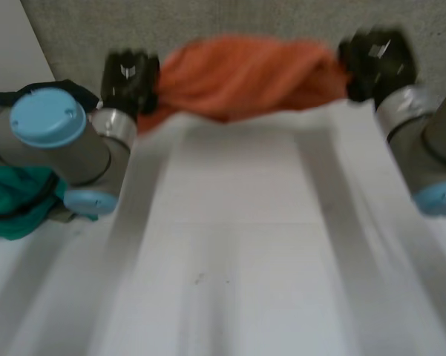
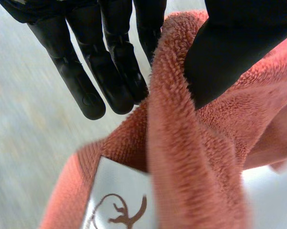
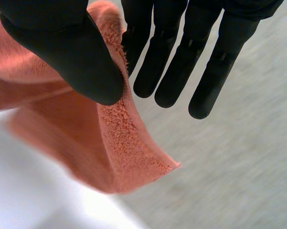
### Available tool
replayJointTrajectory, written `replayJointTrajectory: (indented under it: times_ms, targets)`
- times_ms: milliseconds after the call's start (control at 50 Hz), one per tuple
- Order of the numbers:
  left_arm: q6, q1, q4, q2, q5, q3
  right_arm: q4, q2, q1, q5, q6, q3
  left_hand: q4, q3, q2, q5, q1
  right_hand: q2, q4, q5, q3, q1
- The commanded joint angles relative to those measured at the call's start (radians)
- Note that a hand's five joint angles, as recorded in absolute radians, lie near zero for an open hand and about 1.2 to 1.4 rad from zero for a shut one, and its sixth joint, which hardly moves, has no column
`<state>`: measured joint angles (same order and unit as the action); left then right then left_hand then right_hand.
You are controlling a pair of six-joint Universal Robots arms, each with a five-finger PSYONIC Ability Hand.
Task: Fold the laundry.
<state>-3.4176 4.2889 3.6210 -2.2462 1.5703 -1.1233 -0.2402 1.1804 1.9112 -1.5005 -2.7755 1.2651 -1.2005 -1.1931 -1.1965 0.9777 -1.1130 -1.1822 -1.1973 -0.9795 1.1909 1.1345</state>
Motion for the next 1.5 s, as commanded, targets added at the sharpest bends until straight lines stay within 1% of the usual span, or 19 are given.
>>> replayJointTrajectory:
  times_ms: [20,140,160,180,220,260,340,480,560,580,700,760,840,960,1080,1200,1280,1400,1500]
  targets:
    - [-0.009,0.031,-0.146,0.002,-0.006,-0.210,0.120,-0.030,0.019,0.009,0.098,0.244,-0.196,-0.203,-0.200,0.244,-0.283,-0.214,-0.199,-0.242,0.205,0.262]
    - [-0.006,0.034,-0.257,0.022,-0.007,-0.269,0.231,-0.025,0.019,0.003,0.255,0.329,-0.158,-0.166,-0.162,0.207,-0.246,-0.214,-0.199,-0.242,0.205,0.262]
    - [-0.006,0.037,-0.269,0.027,-0.007,-0.274,0.251,-0.024,0.019,0.002,0.270,0.333,-0.062,-0.069,-0.066,0.110,-0.150,-0.214,-0.199,-0.242,0.205,0.262]
    - [-0.006,0.046,-0.294,0.034,-0.007,-0.283,0.292,-0.019,0.019,0.002,0.293,0.344,0.183,0.176,0.179,-0.135,0.095,-0.214,-0.199,-0.242,0.205,0.262]
    - [-0.006,0.058,-0.317,0.045,-0.007,-0.293,0.331,-0.012,0.019,0.003,0.307,0.350,0.451,0.444,0.447,-0.403,0.364,-0.214,-0.199,-0.242,0.205,0.262]
    - [-0.005,0.080,-0.346,0.075,-0.009,-0.306,0.378,0.027,0.019,0.008,0.307,0.359,0.645,0.638,0.641,-0.597,0.558,-0.214,-0.199,-0.242,0.205,0.262]
    - [0.000,0.115,-0.357,0.132,-0.024,-0.341,0.395,0.080,0.008,0.011,0.307,0.376,0.837,0.830,0.833,-0.789,0.749,-0.214,-0.199,-0.242,0.205,0.262]
    - [0.018,0.218,-0.372,0.238,-0.081,-0.438,0.381,0.082,0.008,0.008,0.300,0.392,0.799,0.792,0.795,-0.751,0.712,-0.214,-0.199,-0.242,0.205,0.262]
    - [0.101,0.281,-0.413,0.290,-0.140,-0.503,0.349,0.082,0.009,0.006,0.298,0.404,0.726,0.719,0.722,-0.678,0.638,-0.214,-0.199,-0.242,0.205,0.262]
    - [0.160,0.299,-0.444,0.300,-0.174,-0.519,0.337,0.081,0.009,0.005,0.298,0.408,0.673,0.666,0.669,-0.625,0.586,-0.214,-0.199,-0.242,0.205,0.262]
    - [0.294,0.344,-0.574,0.289,-0.277,-0.536,0.317,0.081,0.014,0.005,0.297,0.415,0.626,0.618,0.622,-0.578,0.538,-0.214,-0.199,-0.242,0.205,0.262]
    - [0.310,0.353,-0.630,0.260,-0.340,-0.535,0.315,0.081,0.019,0.005,0.297,0.418,0.632,0.624,0.628,-0.583,0.544,-0.214,-0.199,-0.242,0.205,0.262]
    - [0.322,0.344,-0.641,0.197,-0.375,-0.512,0.320,0.082,0.019,0.006,0.297,0.425,0.632,0.624,0.628,-0.583,0.544,-0.214,-0.199,-0.242,0.205,0.262]
    - [0.339,0.304,-0.639,0.111,-0.372,-0.438,0.337,0.105,0.019,0.002,0.303,0.474,0.635,0.627,0.631,-0.586,0.547,-0.214,-0.199,-0.242,0.205,0.262]
    - [0.379,0.267,-0.639,0.031,-0.363,-0.340,0.432,0.205,0.019,0.017,0.318,0.550,0.620,0.613,0.616,-0.572,0.533,-0.214,-0.199,-0.242,0.205,0.262]
    - [0.380,0.215,-0.637,-0.004,-0.262,-0.250,0.574,0.314,0.019,0.127,0.336,0.596,0.432,0.425,0.428,-0.384,0.345,-0.214,-0.199,-0.242,0.205,0.262]
    - [0.380,0.193,-0.637,-0.035,-0.201,-0.195,0.639,0.379,0.012,0.221,0.324,0.597,0.423,0.416,0.419,-0.375,0.336,-0.214,-0.199,-0.242,0.205,0.262]
    - [0.379,0.178,-0.625,-0.047,-0.194,-0.179,0.648,0.453,0.006,0.252,0.304,0.597,0.429,0.422,0.425,-0.381,0.342,-0.214,-0.199,-0.242,0.205,0.262]
    - [0.363,0.169,-0.611,-0.062,-0.188,-0.178,0.648,0.455,0.009,0.255,0.280,0.591,0.362,0.355,0.358,-0.314,0.275,-0.214,-0.199,-0.242,0.205,0.262]
